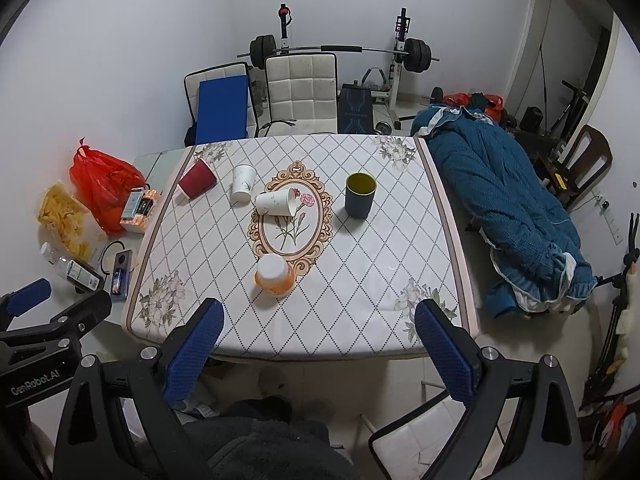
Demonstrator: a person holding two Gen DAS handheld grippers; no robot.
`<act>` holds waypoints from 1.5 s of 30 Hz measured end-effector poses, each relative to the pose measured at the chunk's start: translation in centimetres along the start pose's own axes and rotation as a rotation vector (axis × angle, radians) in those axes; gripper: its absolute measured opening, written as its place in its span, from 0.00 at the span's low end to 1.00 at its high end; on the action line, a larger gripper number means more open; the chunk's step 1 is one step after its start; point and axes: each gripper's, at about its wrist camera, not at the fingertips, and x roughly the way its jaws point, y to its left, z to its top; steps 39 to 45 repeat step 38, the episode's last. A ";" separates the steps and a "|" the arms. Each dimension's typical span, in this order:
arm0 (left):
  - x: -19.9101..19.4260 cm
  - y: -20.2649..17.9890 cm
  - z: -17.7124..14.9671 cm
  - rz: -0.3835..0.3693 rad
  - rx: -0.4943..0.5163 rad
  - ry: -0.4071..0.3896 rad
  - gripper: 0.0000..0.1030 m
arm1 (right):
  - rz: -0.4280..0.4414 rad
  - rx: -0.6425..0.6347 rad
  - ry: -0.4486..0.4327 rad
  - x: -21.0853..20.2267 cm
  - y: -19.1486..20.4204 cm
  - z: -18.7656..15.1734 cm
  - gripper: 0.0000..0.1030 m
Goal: Flip cup upside down
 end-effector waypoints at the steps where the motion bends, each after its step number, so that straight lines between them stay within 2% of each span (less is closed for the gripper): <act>1: 0.0 0.0 0.2 0.001 0.000 -0.001 1.00 | -0.001 0.000 0.000 0.0 0.0 0.0 0.96; 25: 0.4 -0.6 0.4 0.040 -0.018 0.013 0.99 | 0.008 -0.014 0.012 0.9 -0.5 0.3 0.96; 45: 0.9 -0.6 0.4 0.041 -0.026 0.026 1.00 | 0.013 -0.020 0.018 1.6 -0.5 0.4 0.96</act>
